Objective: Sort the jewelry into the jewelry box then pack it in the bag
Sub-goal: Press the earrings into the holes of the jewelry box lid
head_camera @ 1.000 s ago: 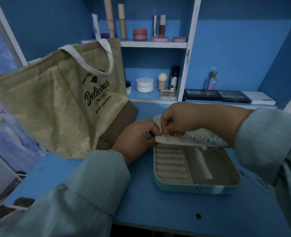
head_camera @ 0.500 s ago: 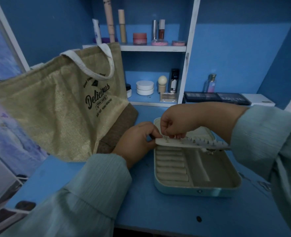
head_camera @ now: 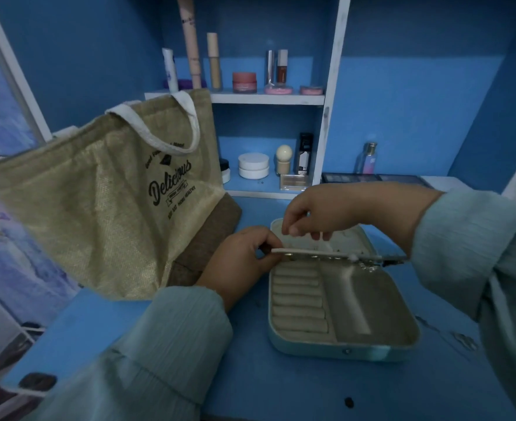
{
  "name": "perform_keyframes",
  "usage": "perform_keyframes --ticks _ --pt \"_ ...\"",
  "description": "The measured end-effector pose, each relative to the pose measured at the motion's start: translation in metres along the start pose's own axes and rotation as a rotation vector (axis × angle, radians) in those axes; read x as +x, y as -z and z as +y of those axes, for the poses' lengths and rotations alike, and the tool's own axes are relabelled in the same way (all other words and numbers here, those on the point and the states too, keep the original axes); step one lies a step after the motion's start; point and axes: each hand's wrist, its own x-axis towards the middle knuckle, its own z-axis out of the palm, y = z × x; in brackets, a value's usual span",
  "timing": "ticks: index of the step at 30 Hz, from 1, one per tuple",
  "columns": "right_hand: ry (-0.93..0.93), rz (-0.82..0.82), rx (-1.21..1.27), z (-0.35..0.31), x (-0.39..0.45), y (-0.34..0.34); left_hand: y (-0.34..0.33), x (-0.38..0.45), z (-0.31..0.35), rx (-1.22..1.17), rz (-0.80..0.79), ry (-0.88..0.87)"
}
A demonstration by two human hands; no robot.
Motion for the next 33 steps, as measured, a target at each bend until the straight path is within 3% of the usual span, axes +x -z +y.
perform_keyframes --ticks 5,9,12,27,33 --pt "-0.1 0.107 0.166 0.025 -0.022 0.026 0.0 0.005 0.008 -0.201 0.004 0.206" --pt "-0.23 0.211 0.251 0.047 -0.038 0.03 -0.003 0.011 0.01 -0.234 0.034 0.274" --pt "-0.317 0.275 0.486 0.058 -0.046 0.026 -0.004 0.014 0.011 -0.229 0.043 0.315" --pt "-0.368 0.656 1.052 0.092 -0.043 -0.02 -0.008 0.02 0.01 -0.135 -0.03 0.321" --pt "-0.466 0.708 1.024 0.099 -0.031 -0.036 -0.007 0.028 0.004 0.024 -0.169 0.338"
